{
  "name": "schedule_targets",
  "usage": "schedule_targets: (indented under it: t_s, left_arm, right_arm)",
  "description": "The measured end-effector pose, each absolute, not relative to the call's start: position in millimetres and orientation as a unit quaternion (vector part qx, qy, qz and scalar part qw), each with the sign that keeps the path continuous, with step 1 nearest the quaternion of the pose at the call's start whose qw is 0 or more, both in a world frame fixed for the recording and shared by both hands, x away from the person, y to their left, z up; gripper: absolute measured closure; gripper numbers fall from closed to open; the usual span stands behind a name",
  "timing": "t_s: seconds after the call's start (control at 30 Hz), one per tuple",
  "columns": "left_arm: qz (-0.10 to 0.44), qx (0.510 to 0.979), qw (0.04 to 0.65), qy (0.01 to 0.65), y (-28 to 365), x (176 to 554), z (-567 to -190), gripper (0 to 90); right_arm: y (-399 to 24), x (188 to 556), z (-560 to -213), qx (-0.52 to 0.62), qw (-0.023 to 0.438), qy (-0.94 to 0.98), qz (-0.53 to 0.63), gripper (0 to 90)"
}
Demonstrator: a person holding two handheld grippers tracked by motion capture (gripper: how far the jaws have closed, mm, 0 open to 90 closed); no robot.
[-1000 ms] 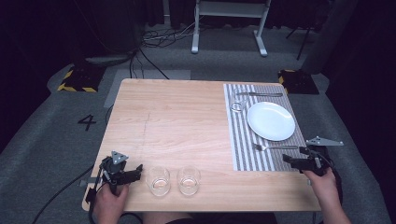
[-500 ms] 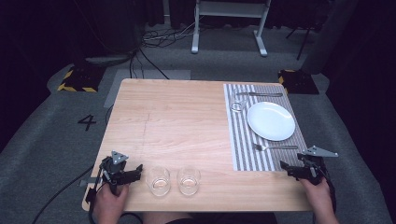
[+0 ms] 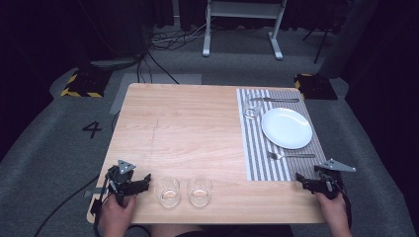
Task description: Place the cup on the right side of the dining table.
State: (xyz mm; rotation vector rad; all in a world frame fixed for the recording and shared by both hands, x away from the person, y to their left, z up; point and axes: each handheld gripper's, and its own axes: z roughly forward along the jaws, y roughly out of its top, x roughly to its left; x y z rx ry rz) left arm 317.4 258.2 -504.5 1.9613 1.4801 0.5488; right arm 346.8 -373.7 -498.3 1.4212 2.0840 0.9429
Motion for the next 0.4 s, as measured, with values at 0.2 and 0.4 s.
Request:
schedule_targets:
  t_s: [0.2, 0.4]
  left_arm:
    - [0.207, 0.741, 0.307, 0.559, 258.2, 317.4, -504.6, 15.3]
    - [0.207, 0.741, 0.307, 0.559, 258.2, 317.3, -504.6, 15.3]
  right_arm:
    - [-372.4, 345.8, -503.6, 0.517, 0.23, 0.755, 0.33, 12.8]
    - [-372.4, 345.9, -503.7, 0.519, 0.229, 0.755, 0.329, 12.5]
